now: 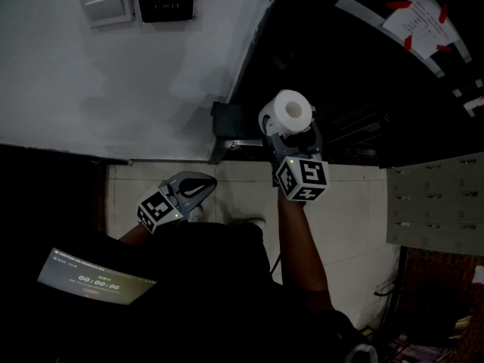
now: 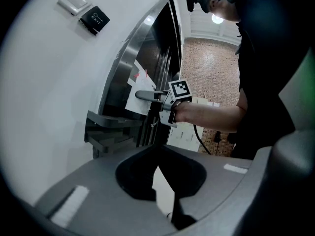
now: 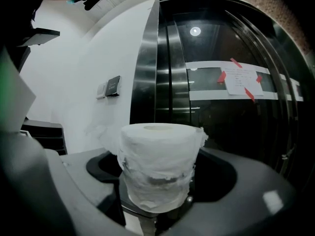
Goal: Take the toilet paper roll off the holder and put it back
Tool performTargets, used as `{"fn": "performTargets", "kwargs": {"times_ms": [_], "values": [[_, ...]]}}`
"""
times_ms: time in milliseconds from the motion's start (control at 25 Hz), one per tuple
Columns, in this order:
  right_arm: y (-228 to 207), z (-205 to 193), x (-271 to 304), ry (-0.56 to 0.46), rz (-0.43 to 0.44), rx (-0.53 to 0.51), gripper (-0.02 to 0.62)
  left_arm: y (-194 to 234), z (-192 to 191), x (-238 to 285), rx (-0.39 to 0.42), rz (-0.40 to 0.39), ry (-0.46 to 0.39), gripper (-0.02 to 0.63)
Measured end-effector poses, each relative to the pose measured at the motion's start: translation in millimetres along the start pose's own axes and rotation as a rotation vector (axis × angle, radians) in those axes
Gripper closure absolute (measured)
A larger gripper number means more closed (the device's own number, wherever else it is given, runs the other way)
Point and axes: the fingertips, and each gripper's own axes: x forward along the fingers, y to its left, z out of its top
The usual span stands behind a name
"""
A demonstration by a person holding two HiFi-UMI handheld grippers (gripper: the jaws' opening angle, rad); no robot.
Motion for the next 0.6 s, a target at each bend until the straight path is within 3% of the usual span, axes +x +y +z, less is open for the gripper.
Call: {"fn": "performTargets", "kwargs": {"times_ms": [600], "values": [[-76.1,-29.1,-15.3,0.04,-0.125,-0.003,0.173,-1.0,0.9,3.6,-0.001,0.003,0.012,0.603]]}}
